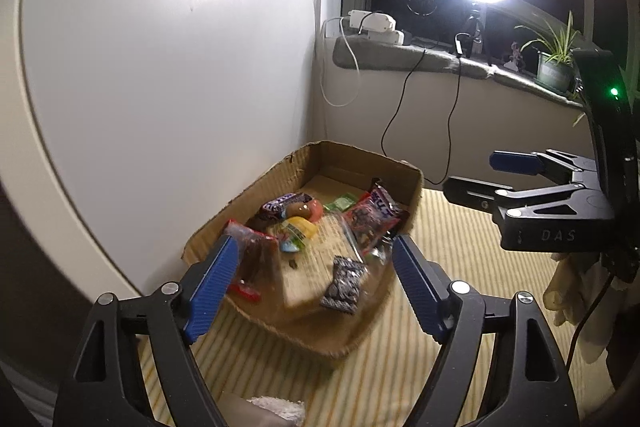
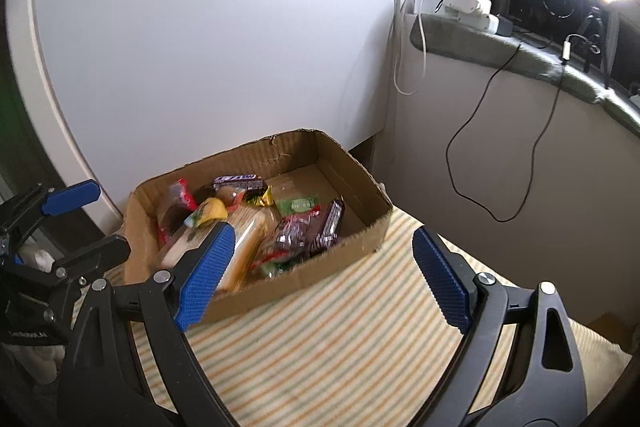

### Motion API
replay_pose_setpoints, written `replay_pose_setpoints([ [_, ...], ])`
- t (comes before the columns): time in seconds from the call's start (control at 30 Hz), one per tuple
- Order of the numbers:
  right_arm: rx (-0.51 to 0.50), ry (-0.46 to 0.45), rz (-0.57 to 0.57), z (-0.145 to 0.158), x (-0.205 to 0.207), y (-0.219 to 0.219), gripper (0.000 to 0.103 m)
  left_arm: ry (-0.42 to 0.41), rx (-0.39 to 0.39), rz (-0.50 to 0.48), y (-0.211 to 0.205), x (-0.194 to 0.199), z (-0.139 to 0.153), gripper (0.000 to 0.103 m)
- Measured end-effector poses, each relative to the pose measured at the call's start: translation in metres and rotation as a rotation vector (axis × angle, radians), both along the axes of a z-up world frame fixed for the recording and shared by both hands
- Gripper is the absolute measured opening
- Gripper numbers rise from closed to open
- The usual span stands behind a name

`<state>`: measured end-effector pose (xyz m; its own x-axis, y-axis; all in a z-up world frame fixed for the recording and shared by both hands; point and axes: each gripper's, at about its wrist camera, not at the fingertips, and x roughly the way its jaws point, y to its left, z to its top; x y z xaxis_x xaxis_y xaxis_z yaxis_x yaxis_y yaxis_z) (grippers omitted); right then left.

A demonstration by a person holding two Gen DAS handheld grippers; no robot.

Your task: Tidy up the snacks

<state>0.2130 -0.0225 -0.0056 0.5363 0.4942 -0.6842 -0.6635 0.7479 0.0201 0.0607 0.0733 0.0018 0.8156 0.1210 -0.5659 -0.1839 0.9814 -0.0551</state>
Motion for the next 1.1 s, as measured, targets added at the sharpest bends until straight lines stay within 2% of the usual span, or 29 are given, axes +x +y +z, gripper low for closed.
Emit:
replay_pose_setpoints([
  [0.13, 0.013, 0.004, -0.022, 0.003, -0.016, -0.018, 0.093, -0.002, -0.006, 0.003, -0.005, -0.014, 0.0, 0.08],
  [0.2, 0.022, 0.009, -0.043, 0.002, -0.024, -0.028, 0.103, 0.001, -0.011, 0.006, -0.006, -0.019, -0.002, 0.08],
  [0.63, 0.028, 0.014, -0.147, -0.01, -0.049, -0.075, 0.103, 0.017, 0.003, 0.009, -0.019, -0.038, -0.007, 0.08],
  [1.1, 0.028, 0.014, -0.16, -0.011, -0.056, -0.082, 0.103, 0.013, 0.006, 0.007, -0.023, -0.041, -0.007, 0.08],
])
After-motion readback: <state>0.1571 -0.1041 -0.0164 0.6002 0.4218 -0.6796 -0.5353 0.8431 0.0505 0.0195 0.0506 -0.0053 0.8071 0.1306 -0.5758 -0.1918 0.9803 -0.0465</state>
